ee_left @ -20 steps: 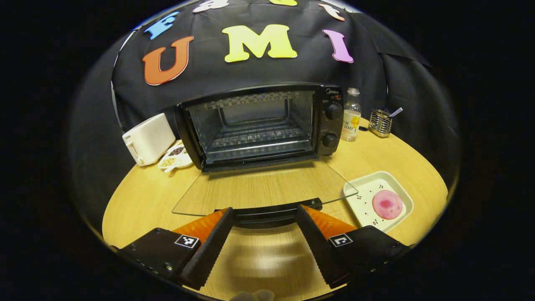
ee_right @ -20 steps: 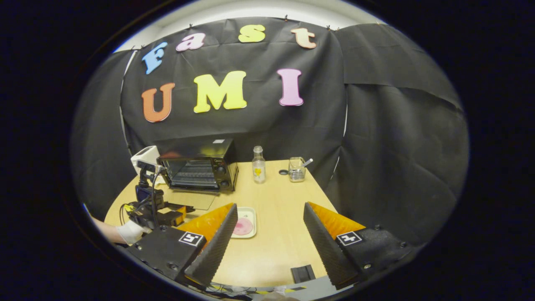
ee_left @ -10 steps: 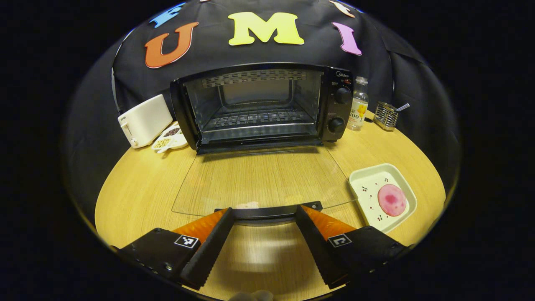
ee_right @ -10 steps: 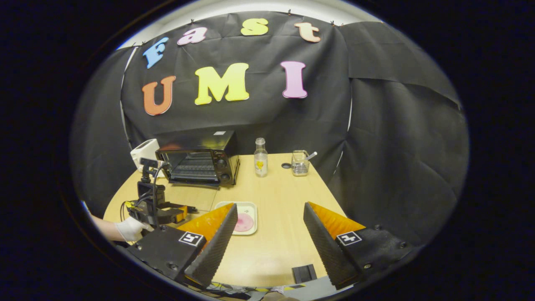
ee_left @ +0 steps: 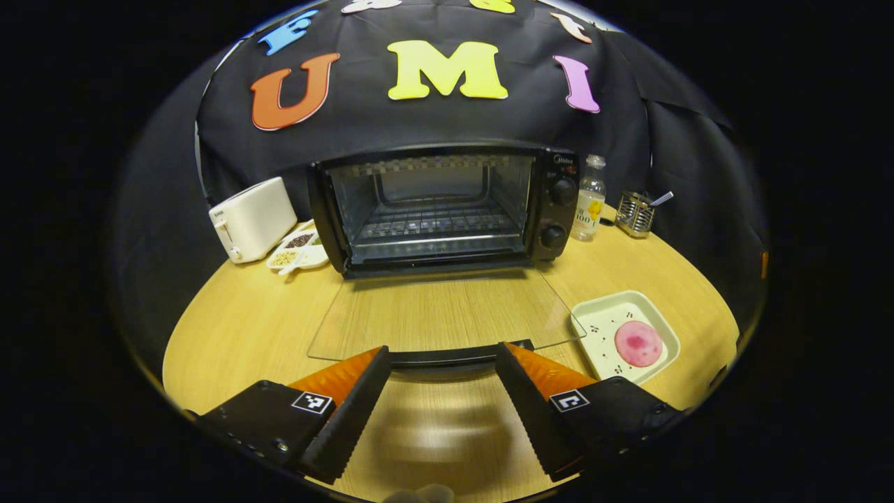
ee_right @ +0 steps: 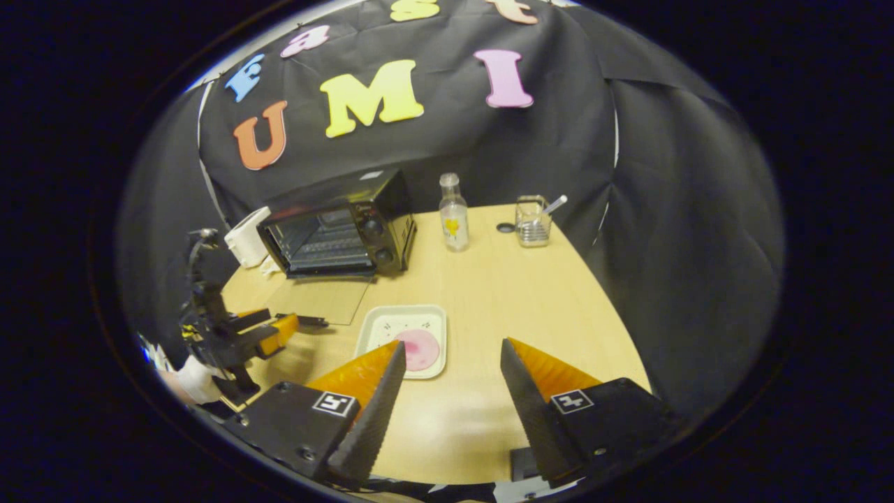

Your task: Open the electric oven with the left hand, put the food in, and close the electric oven.

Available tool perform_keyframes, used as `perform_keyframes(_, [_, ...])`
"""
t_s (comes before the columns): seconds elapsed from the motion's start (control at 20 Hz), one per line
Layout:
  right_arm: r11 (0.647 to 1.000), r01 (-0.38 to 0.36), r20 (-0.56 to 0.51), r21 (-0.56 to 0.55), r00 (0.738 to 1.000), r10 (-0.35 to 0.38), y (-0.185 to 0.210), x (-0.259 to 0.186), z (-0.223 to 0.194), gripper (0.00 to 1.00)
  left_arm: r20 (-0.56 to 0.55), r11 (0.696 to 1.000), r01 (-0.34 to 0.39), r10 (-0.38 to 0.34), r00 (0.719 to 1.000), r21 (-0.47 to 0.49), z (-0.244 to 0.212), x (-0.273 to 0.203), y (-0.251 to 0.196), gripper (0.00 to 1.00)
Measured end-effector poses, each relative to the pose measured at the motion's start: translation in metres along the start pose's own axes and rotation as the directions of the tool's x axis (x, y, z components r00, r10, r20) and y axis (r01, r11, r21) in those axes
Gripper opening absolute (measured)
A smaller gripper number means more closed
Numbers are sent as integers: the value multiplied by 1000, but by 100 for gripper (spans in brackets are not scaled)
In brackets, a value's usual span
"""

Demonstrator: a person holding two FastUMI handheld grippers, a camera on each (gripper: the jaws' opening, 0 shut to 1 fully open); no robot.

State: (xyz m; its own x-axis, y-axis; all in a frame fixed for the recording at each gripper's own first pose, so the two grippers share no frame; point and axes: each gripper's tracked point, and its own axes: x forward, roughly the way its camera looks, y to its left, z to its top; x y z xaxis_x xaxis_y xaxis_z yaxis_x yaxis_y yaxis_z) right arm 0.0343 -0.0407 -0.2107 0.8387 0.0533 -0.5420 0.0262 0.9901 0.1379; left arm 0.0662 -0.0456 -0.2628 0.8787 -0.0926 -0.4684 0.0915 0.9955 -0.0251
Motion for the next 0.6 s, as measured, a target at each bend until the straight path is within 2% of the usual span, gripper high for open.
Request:
perform_keyframes(0.05, [1000, -27, -39, 9, 999, 27, -3, 15, -6, 80, 21, 1000, -10, 10, 1000, -4, 9, -12, 3, 97])
perform_keyframes(0.1, [998, -60, -82, 24, 995, 62, -4, 30, -13, 77, 42, 1000, -20, 21, 999, -7, 17, -24, 4, 97])
perform_keyframes(0.15, [995, -91, -123, 47, 988, 97, -3, 45, -17, 70, 63, 999, -36, 36, 997, -9, 26, -37, 8, 97])
perform_keyframes(0.25, [983, -149, -201, 104, 965, 167, -1, 76, -26, 63, 88, 997, -72, 73, 993, -19, 39, -63, 12, 97])
perform_keyframes(0.3, [977, -170, -233, 125, 953, 195, -1, 89, -31, 55, 95, 996, -83, 85, 992, -30, 44, -76, 12, 97])
perform_keyframes(0.35, [971, -191, -257, 142, 940, 223, -1, 102, -32, 59, 102, 994, -99, 103, 989, -44, 49, -88, 12, 96])
perform_keyframes(0.4, [967, -201, -283, 159, 929, 240, -1, 114, -35, 57, 111, 991, -116, 122, 986, -59, 54, -99, 13, 97])
perform_keyframes(0.45, [960, -218, -308, 178, 914, 264, 0, 125, -38, 43, 114, 987, -140, 148, 982, -74, 57, -109, 14, 97])
perform_keyframes(0.6, [935, -260, -367, 243, 867, 337, 7, 146, -38, 41, 95, 968, -218, 230, 969, -128, 53, -135, 15, 96])
